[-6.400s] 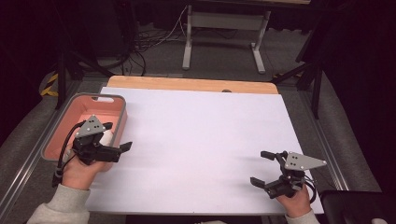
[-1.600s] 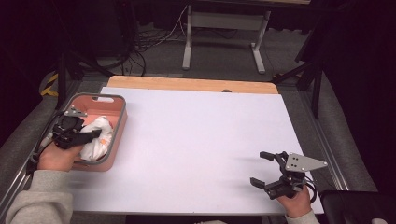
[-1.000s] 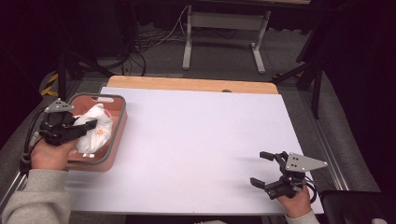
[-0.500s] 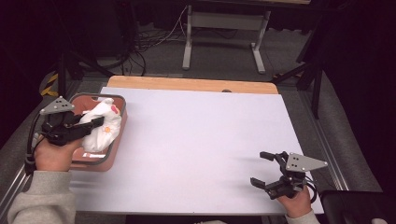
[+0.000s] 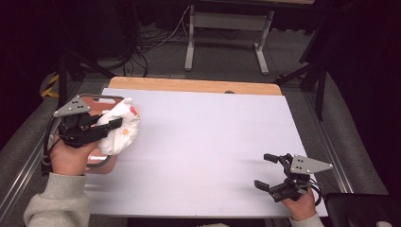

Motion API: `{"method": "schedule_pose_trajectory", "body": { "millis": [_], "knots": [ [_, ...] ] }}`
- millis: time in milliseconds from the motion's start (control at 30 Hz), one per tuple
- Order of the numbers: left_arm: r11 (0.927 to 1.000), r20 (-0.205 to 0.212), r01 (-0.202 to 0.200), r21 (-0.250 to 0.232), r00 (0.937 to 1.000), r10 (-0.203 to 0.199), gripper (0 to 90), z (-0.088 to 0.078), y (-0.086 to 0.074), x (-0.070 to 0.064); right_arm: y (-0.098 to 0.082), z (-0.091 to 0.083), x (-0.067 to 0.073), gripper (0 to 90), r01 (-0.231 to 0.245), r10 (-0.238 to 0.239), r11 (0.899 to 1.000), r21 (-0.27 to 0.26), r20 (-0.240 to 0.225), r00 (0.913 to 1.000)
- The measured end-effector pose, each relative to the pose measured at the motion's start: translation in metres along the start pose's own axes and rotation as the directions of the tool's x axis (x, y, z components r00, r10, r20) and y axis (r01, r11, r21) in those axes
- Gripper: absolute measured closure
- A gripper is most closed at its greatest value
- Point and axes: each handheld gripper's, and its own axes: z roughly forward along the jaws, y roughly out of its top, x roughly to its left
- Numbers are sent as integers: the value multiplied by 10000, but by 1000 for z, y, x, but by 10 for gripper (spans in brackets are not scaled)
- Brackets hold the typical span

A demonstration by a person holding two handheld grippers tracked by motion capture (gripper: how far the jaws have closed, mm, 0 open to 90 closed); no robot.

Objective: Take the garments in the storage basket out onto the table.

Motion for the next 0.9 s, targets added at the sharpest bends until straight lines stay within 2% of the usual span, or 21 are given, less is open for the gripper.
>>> {"method": "schedule_pose_trajectory", "body": {
  "millis": [100, 233, 433, 600, 633, 733, 900],
  "knots": [
    [10000, 131, -37, -43, 9999, 37, 632, 4, 2, -5, 0, 0, 0, 28, -6, 6, 10000, 0, -16, 10000],
    [9997, 562, -70, -225, 9984, 83, 632, 14, 10, -18, 0, 1, 0, 28, -10, 10, 10000, 4, -47, 10000],
    [9996, 940, -186, -217, 9954, 206, 631, 28, 15, -32, 0, 0, 0, 27, -15, 15, 10000, -10, -74, 10000],
    [9991, 1318, -394, -168, 9904, 412, 630, 46, 21, -50, -1, -1, -1, 27, -30, 29, 10000, -14, -64, 10000],
    [9991, 1318, -394, -168, 9904, 412, 630, 46, 21, -50, -1, -1, -1, 27, -30, 29, 10000, -14, -64, 10000],
    [9982, 1560, -579, -127, 9860, 592, 630, 57, 24, -62, -1, -2, -1, 28, -54, 54, 10000, -26, -74, 10000],
    [9970, 1723, -769, -120, 9820, 778, 629, 66, 26, -71, -1, -2, -1, 28, -62, 61, 10000, -17, -98, 9999]
  ]
}}
